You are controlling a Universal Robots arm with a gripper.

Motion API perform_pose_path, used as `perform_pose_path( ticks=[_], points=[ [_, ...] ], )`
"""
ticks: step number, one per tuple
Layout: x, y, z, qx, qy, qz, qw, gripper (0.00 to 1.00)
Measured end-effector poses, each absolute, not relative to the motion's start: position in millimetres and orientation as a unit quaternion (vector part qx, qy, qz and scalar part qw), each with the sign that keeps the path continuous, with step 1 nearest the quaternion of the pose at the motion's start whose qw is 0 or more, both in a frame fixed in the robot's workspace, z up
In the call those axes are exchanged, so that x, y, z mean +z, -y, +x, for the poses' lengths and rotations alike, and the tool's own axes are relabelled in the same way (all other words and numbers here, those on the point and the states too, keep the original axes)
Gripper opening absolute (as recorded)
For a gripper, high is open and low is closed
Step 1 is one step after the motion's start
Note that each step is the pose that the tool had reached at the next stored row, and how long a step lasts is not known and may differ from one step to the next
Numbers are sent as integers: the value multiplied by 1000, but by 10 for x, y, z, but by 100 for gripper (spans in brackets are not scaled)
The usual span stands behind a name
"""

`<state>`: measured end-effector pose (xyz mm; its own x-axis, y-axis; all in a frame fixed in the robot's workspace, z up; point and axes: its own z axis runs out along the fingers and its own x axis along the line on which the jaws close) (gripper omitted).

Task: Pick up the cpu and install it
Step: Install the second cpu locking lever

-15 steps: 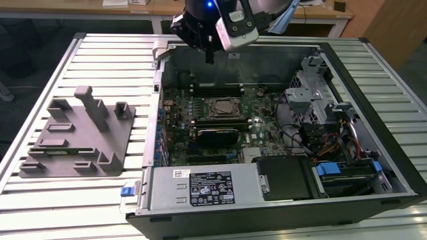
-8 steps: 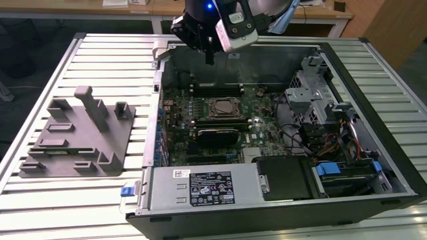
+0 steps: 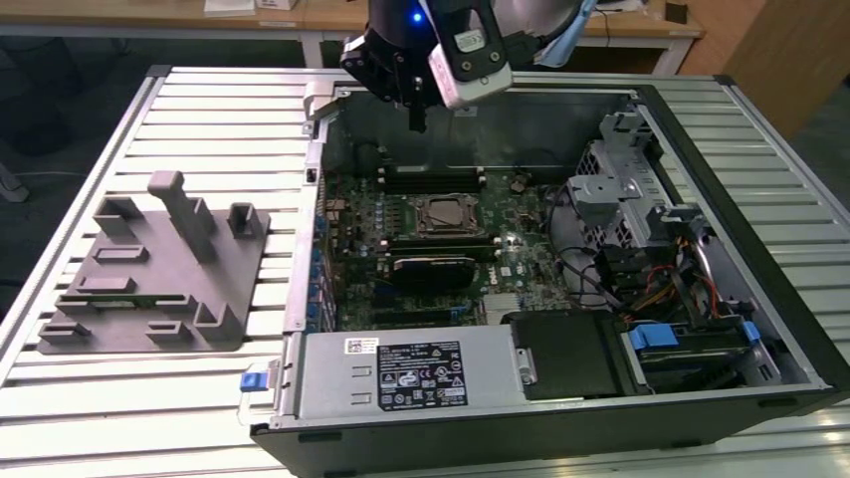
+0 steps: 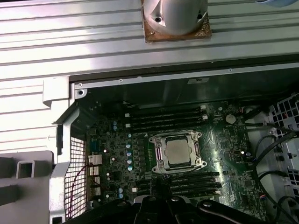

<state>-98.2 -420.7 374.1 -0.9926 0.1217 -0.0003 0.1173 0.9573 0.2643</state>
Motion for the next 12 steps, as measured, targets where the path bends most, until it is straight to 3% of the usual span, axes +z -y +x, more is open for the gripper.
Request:
perform_pose_path(
  ticks=[12],
  points=[
    [3683,4207,-982,133,-989,60,8,11]
  ],
)
